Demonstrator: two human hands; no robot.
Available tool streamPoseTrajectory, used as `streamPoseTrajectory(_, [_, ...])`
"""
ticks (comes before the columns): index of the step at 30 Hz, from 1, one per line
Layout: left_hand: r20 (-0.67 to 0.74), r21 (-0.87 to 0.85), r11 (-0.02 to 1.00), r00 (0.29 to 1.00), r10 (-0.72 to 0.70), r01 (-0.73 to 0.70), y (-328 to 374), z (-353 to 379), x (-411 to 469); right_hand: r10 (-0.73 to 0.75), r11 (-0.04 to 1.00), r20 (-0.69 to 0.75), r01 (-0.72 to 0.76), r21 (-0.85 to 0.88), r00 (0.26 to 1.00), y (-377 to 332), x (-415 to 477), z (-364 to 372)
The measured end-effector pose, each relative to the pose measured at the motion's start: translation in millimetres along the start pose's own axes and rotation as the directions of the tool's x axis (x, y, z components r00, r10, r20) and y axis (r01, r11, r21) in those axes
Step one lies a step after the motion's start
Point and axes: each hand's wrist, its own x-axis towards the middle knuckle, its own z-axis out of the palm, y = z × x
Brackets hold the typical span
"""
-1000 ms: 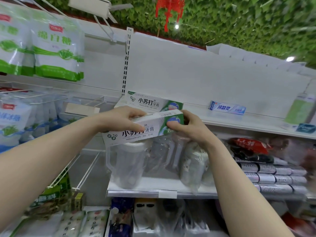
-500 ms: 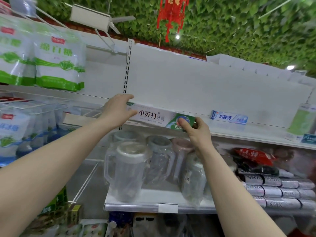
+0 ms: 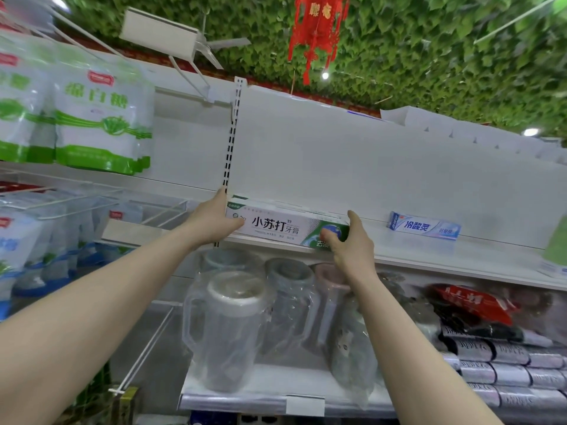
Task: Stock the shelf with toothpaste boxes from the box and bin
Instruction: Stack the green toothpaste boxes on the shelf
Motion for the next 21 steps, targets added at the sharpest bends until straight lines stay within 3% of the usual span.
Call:
streamPoseTrajectory(11, [0.044,0.001,1.000,0.999,0.005,-0.005,-4,9,12,0.052,0.999,0.083,-0.052,-0.008,0.995,5,29,10])
streamPoseTrajectory(16, [-0.112,0.023,1.000,0.994,-0.019,0.022,0,14,12,0.065,0.994,0.100,-0.056,-0.095,0.993,2,33,11])
streamPoseTrajectory(19, [-0.277,0.072,0.996,0.959,0.063,-0.044,5,21,7,-0.095,0.956,-0.065,0.073,-0.283,0.993,6,31,14])
streamPoseTrajectory(21, [-0.370,0.154,0.981,0.914,0.167,-0.117,9,26,1,-0.286,0.903,-0.145,0.216,-0.372,0.947,8,27,18])
